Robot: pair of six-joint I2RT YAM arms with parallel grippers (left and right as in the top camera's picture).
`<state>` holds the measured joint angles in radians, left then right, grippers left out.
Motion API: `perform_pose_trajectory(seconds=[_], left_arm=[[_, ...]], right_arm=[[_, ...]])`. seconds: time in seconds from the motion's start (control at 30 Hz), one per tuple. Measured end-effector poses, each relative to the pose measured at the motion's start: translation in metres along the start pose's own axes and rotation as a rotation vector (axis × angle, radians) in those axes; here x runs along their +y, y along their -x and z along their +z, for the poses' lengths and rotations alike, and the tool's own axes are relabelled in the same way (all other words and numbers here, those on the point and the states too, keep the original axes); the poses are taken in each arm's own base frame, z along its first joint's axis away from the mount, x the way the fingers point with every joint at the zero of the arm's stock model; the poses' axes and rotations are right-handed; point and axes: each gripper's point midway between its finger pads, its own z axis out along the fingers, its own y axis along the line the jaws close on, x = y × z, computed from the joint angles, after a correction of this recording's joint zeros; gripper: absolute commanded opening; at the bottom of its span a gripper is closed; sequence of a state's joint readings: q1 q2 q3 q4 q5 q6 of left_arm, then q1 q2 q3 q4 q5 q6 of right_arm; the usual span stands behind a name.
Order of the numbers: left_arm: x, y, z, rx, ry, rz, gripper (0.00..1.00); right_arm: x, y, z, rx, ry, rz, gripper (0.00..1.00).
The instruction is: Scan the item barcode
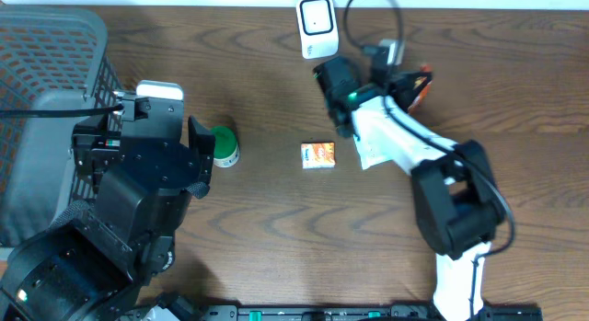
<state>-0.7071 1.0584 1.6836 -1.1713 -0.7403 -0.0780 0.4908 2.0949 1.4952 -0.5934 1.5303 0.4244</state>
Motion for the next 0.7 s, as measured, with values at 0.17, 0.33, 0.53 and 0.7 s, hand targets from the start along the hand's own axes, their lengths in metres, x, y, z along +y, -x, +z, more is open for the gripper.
perform_pose_trajectory(seconds=[0.17, 0.33, 0.53, 0.7], left_arm=[[0.000, 0.000, 0.000, 0.000, 0.000, 0.000, 0.98], [0.000, 0.000, 0.000, 0.000, 0.000, 0.000, 0.98], [0.000, 0.000, 0.000, 0.000, 0.000, 0.000, 0.98], [0.000, 0.000, 0.000, 0.000, 0.000, 0.000, 0.98]], right_arm=[[0.033, -0.011, -0.038, -0.066, 0.058, -0.097, 0.01], [0.047, -0.006, -0.088, -0.151, 0.131, -0.112, 0.01], [0.055, -0.005, -0.133, -0.227, 0.197, -0.116, 0.01], [0.056, -0.008, -0.149, -0.253, 0.221, -0.107, 0.01]])
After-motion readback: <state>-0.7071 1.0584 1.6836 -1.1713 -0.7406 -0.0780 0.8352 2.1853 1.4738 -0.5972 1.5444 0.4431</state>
